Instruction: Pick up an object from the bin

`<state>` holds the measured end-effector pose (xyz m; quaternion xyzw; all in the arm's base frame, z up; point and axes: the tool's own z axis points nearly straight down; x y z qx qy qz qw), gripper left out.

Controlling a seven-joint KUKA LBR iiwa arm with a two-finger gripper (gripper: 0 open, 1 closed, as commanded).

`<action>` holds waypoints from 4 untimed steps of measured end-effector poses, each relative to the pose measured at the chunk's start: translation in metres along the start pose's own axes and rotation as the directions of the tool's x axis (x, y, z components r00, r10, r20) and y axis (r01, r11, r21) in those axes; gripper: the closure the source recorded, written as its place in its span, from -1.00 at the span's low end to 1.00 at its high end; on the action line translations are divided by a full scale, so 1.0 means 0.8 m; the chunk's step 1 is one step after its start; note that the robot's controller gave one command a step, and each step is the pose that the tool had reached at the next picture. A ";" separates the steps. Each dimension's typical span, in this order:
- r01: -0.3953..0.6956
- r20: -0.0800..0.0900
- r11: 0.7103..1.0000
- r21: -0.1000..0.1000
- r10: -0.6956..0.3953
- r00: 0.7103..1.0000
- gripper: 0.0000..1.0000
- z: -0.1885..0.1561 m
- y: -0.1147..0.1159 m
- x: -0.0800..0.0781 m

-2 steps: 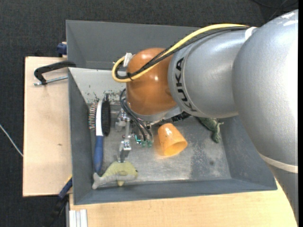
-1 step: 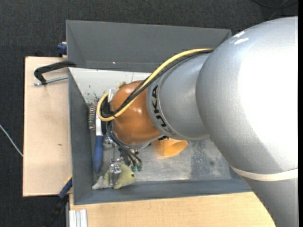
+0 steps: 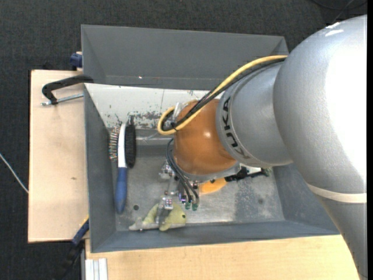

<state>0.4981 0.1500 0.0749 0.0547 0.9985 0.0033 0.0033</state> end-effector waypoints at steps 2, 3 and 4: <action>-0.173 0.005 0.985 0.004 0.173 0.985 -1.00 -0.146 -0.082 -0.004; -0.023 0.009 1.000 0.008 0.023 1.000 -1.00 -0.080 -0.183 -0.040; 0.162 -0.002 0.987 0.005 -0.162 0.987 -1.00 0.003 -0.194 -0.063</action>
Offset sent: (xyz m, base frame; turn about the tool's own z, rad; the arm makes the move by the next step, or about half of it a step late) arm -0.0016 -0.0340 0.0426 0.2925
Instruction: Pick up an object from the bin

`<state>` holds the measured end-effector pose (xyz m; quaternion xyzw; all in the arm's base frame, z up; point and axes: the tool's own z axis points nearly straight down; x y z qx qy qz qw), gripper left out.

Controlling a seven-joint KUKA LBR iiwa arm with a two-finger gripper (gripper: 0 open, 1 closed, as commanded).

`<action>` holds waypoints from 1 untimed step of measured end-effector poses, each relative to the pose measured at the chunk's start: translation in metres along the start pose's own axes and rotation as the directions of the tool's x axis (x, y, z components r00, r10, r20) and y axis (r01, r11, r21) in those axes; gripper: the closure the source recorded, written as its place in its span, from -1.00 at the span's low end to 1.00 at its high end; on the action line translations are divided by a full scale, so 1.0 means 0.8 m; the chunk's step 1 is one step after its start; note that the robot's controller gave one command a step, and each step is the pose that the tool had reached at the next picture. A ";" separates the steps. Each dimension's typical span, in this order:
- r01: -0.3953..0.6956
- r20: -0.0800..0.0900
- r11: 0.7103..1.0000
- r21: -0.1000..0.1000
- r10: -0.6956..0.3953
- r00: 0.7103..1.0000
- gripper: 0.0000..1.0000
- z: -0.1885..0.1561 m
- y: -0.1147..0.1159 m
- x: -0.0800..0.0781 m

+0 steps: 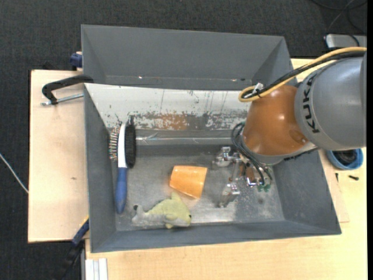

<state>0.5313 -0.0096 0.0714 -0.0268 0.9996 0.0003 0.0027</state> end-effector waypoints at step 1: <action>0.022 0.005 1.000 -0.003 -0.022 1.000 -1.00 -0.001 0.121 -0.063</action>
Offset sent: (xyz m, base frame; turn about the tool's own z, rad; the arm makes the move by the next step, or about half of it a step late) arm 0.0418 0.0943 -0.0014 -0.0155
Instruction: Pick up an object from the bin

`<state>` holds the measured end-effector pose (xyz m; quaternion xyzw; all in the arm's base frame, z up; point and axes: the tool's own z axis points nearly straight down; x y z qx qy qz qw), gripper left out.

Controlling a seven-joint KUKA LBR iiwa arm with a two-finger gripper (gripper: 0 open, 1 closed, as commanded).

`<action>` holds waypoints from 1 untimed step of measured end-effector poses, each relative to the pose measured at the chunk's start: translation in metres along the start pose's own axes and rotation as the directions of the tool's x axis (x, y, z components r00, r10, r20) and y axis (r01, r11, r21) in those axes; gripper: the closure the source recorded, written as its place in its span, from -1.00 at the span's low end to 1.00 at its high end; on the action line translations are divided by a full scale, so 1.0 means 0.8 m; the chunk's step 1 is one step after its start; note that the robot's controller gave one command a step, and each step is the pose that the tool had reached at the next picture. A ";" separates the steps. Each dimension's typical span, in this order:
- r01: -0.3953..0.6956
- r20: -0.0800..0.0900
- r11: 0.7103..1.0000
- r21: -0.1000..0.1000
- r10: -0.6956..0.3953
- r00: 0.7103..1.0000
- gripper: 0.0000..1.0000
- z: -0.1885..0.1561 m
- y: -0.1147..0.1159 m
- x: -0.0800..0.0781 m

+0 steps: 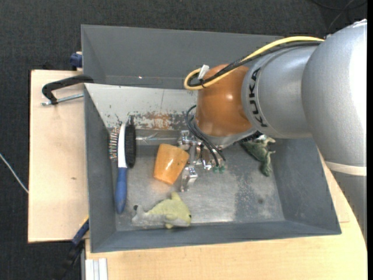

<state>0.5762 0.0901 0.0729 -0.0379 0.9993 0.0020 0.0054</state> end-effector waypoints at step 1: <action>-0.007 -0.003 1.000 0.000 0.007 1.000 1.00 -0.002 -0.004 0.001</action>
Offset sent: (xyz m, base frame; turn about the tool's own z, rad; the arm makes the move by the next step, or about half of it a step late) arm 0.0000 0.0000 0.0000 0.0000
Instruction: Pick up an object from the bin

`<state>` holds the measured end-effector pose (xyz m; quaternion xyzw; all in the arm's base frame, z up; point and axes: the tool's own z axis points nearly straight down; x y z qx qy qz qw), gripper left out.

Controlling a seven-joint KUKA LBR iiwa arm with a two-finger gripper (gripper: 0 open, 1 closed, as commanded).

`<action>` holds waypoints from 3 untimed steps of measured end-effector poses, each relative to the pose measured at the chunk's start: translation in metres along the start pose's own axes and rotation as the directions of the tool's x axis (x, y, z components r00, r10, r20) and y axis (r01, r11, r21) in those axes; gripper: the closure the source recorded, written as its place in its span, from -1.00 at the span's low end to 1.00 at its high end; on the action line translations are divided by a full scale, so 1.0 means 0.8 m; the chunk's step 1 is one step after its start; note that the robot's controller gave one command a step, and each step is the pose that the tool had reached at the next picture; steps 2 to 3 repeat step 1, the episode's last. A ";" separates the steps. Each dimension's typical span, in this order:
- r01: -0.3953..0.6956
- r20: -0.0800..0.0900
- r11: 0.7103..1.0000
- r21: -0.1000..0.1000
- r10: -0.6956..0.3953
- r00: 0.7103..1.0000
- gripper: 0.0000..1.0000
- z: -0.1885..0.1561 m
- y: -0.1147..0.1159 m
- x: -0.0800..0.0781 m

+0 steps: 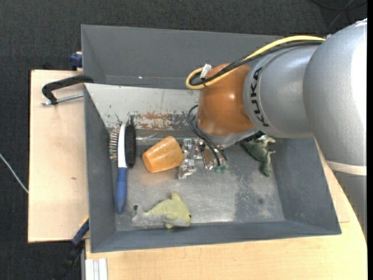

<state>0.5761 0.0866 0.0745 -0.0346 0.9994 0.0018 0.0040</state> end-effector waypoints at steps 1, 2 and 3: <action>0.082 0.008 0.997 0.002 -0.082 0.997 1.00 -0.232 0.001 0.001; 0.082 0.008 0.997 0.002 -0.082 0.997 1.00 -0.232 0.001 0.001; 0.082 0.008 0.997 0.002 -0.082 0.997 1.00 -0.232 0.001 0.001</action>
Offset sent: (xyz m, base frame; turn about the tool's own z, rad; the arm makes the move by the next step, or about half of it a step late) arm -0.0053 -0.0015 0.1791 -0.0821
